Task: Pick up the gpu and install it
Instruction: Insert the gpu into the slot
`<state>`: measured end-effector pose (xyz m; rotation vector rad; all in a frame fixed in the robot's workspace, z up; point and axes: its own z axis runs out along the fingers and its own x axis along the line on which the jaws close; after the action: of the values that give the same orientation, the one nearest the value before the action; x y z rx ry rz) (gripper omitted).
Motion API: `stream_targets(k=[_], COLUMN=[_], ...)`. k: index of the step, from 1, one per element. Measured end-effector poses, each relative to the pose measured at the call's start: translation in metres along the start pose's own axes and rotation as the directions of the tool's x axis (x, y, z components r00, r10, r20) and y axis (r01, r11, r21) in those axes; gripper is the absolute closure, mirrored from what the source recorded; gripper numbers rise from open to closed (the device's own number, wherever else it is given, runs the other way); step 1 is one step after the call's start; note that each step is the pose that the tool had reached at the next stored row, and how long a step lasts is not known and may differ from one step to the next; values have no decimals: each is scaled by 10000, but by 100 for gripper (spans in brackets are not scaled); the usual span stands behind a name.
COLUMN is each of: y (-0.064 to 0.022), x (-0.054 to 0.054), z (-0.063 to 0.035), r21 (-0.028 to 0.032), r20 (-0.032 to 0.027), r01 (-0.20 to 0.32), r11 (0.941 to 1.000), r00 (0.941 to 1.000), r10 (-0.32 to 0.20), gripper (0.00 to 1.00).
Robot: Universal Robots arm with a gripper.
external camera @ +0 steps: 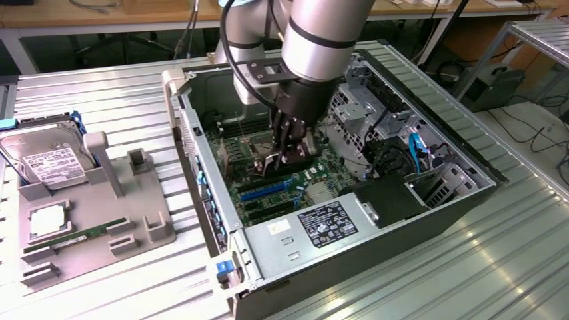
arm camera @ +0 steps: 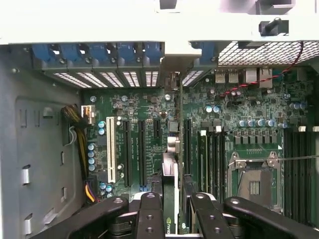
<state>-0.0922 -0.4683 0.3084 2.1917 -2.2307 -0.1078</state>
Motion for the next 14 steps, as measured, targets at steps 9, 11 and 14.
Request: stream_targets(k=[9, 11, 14], y=[49, 48, 47], x=[-30, -32, -55], z=[186, 220, 240], r21=[12, 29, 85], r20=[-2, -7, -29], r01=[42, 121, 296], r11=[10000, 9999, 9995], r00=[10000, 9999, 9996], r10=[-42, -121, -296], gripper=[74, 74, 74])
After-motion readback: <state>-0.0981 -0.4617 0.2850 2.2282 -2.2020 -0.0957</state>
